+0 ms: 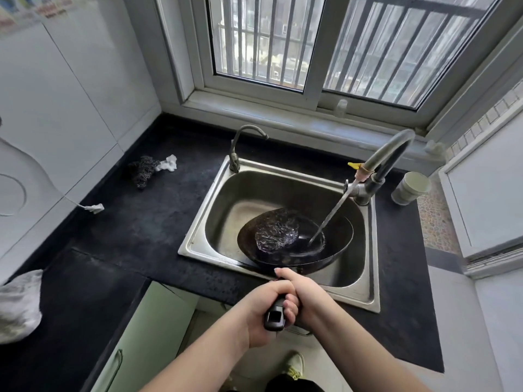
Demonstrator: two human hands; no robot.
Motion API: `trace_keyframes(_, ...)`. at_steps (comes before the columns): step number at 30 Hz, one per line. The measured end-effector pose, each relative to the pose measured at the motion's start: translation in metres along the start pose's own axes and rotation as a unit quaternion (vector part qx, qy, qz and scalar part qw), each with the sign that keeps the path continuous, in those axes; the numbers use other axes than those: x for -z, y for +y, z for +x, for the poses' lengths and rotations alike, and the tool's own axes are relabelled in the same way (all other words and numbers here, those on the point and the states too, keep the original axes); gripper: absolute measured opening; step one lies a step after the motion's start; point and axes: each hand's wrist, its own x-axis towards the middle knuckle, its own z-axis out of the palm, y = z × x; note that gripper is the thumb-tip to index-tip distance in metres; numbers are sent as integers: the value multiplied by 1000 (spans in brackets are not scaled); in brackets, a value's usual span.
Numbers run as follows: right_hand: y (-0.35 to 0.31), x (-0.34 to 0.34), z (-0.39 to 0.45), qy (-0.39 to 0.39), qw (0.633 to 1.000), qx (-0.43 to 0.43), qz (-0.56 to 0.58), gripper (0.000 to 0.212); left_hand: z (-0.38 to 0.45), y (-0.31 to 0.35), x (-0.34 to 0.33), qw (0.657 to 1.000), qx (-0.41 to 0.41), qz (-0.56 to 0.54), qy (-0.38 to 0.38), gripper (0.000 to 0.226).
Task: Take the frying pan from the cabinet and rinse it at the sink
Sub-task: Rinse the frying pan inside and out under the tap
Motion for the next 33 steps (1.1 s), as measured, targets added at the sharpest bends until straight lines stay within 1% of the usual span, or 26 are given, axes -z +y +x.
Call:
trace_keyframes(1,-1,1,0,2,1000,-1,-1,49,1,2,-2,1000,4,2,1,40)
trace_keyframes(3,-5,4,-7,-20,1000,-4,18,65,4,5,-5,1000,9,7,4,38)
trace_keyframes(4,-8,5,-10,-35,999,-4,30,69,5,6,-7,1000,10,9,6,38)
trace_keyframes(6,-11,8,-14,-56,997,-11,53,72,8,8,-10,1000,11,15,12,39)
trace_keyframes(10,-19,16,-19,-103,990,-48,81,59,12,14,-22,999,8,39,30,37)
trace_keyframes(11,-23,19,-20,-110,989,-48,91,60,14,16,-26,998,4,48,37,37)
trace_keyframes(15,-38,26,-20,-123,984,-37,123,71,21,22,-41,994,-20,84,65,34)
trace_keyframes(18,-37,32,-10,-140,979,-45,141,71,26,24,-46,989,-24,110,91,30)
trace_keyframes(22,-32,36,-1,-162,975,-58,142,60,34,24,-45,980,-28,151,125,25)
trace_keyframes(25,-22,36,14,-175,969,-66,162,69,40,20,-45,970,-36,187,148,25)
trace_keyframes(27,-16,35,26,-177,971,-64,150,63,44,17,-45,962,-47,213,166,24)
trace_keyframes(31,-11,34,38,-159,982,-47,94,39,47,15,-46,936,-66,288,190,16)
trace_keyframes(32,-12,35,37,-163,982,-49,86,37,46,15,-45,929,-70,307,194,14)
trace_keyframes(33,-13,35,37,-170,980,-54,84,40,45,15,-45,922,-74,326,197,12)
